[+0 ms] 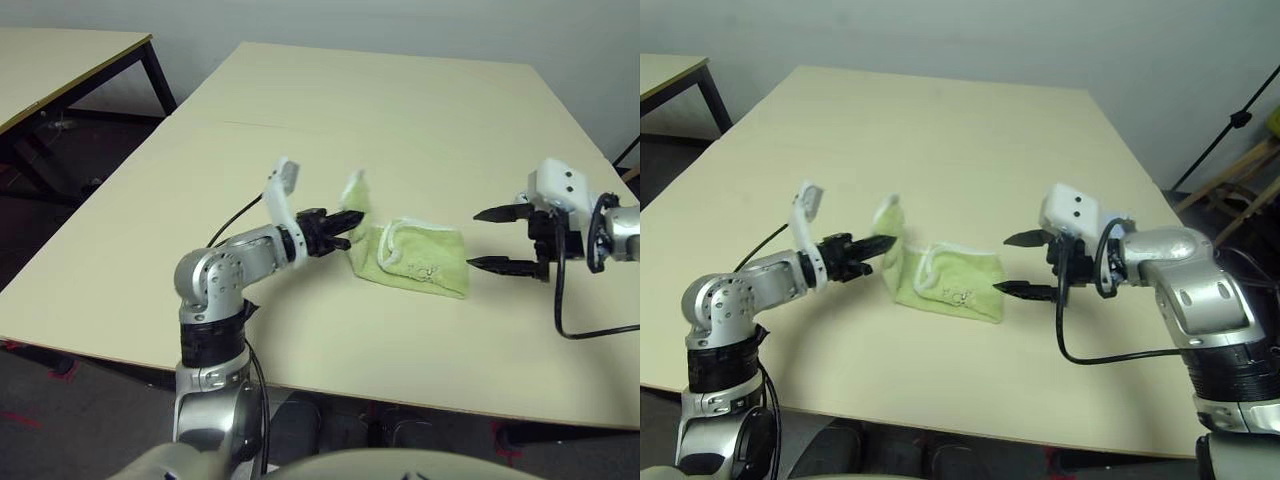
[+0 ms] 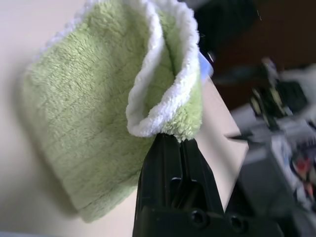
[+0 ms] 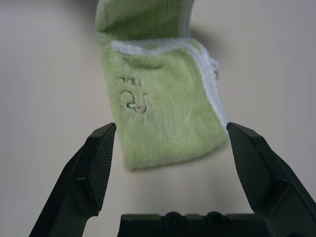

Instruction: Fold the towel and set it aside.

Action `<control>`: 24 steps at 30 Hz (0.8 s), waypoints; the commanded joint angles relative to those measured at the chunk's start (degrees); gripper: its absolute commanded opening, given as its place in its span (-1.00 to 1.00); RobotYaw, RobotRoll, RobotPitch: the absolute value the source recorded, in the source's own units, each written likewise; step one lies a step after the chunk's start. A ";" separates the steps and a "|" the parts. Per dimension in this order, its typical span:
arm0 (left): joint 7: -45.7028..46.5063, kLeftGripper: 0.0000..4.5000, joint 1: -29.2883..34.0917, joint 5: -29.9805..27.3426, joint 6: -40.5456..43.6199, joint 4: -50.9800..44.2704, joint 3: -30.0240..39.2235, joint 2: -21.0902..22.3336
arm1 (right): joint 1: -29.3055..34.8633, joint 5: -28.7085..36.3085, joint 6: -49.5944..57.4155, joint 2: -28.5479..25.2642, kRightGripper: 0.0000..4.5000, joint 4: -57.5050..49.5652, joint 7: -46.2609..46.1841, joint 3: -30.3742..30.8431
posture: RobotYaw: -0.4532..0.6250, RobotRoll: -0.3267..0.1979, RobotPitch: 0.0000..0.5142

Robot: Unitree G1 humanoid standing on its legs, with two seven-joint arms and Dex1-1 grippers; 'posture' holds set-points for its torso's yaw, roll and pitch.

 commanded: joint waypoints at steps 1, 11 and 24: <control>-4.64 -0.99 -3.52 4.00 -6.44 6.91 -8.67 0.42 | 2.13 0.53 0.04 -1.65 1.00 -0.95 -0.20 -2.76 | -0.09 0.25 -0.81; -13.64 -0.99 -11.14 14.49 -22.32 25.65 -21.96 -4.03 | 8.35 2.32 2.36 -3.04 1.00 -4.78 -1.98 -7.97 | -0.20 0.25 -0.82; -19.47 0.52 -15.19 21.46 -27.32 30.99 -24.84 -4.90 | 10.62 3.36 4.20 -3.29 1.00 -6.05 -3.71 -10.28 | -0.19 0.25 -0.80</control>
